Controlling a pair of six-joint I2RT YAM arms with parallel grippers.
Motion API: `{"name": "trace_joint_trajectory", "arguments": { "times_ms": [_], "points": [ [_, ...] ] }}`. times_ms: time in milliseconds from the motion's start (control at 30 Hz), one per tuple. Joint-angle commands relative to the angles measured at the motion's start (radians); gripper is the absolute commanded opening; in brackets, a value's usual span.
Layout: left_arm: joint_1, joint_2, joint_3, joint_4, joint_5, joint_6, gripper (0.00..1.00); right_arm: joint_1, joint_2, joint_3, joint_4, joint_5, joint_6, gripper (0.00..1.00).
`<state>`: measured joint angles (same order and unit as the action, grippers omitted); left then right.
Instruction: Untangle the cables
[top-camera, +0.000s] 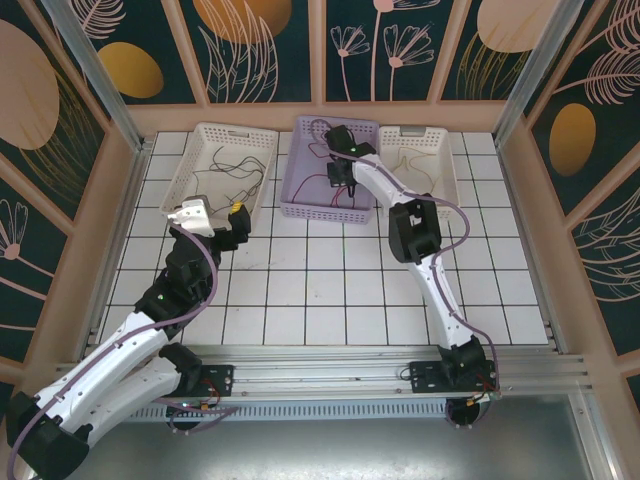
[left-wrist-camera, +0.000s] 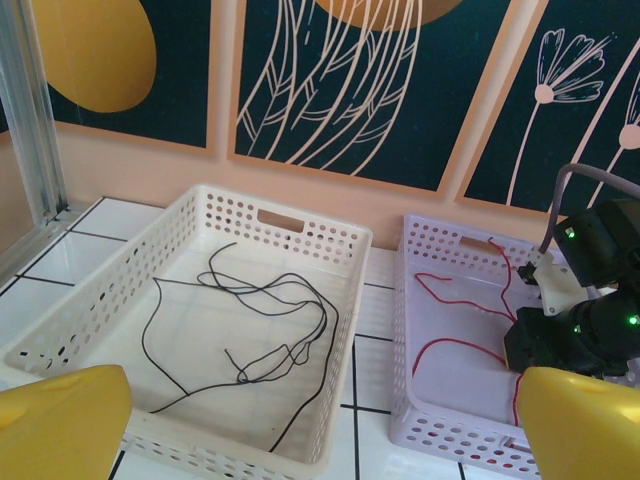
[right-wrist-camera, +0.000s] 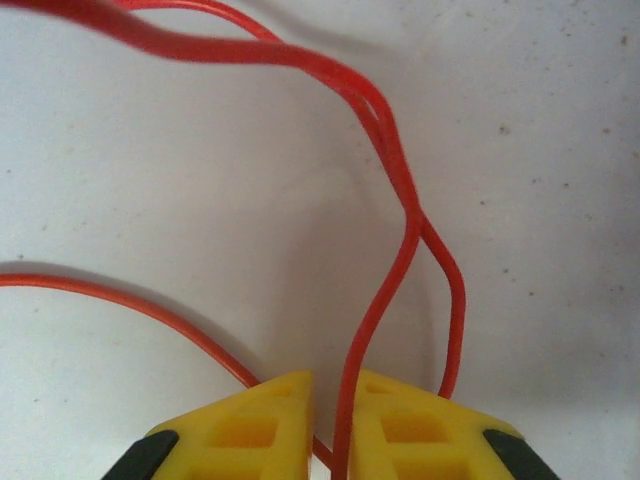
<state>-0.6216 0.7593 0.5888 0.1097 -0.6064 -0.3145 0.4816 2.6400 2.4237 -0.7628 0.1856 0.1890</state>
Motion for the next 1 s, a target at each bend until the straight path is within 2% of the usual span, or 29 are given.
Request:
{"name": "trace_joint_trajectory", "arguments": {
  "times_ms": [0,200,433,800,967],
  "points": [
    [0.006,0.002,-0.005,0.030,0.009,0.017,0.98,0.014,-0.071,0.032,-0.036,0.016,-0.012,0.19],
    [0.006,0.004,-0.006,0.028,0.007,0.019,0.99,0.018,-0.104,0.034,-0.043,0.023,-0.015,0.25],
    [0.008,0.011,-0.004,0.027,0.006,0.020,0.98,0.020,-0.148,0.027,-0.046,0.019,-0.011,0.39],
    [0.006,0.006,-0.004,0.026,0.002,0.023,0.98,0.034,-0.244,0.029,-0.045,-0.010,0.003,0.50],
    [0.006,0.002,-0.004,0.025,0.003,0.023,0.99,0.055,-0.382,-0.096,0.069,0.001,-0.006,0.62]
  ]
}}
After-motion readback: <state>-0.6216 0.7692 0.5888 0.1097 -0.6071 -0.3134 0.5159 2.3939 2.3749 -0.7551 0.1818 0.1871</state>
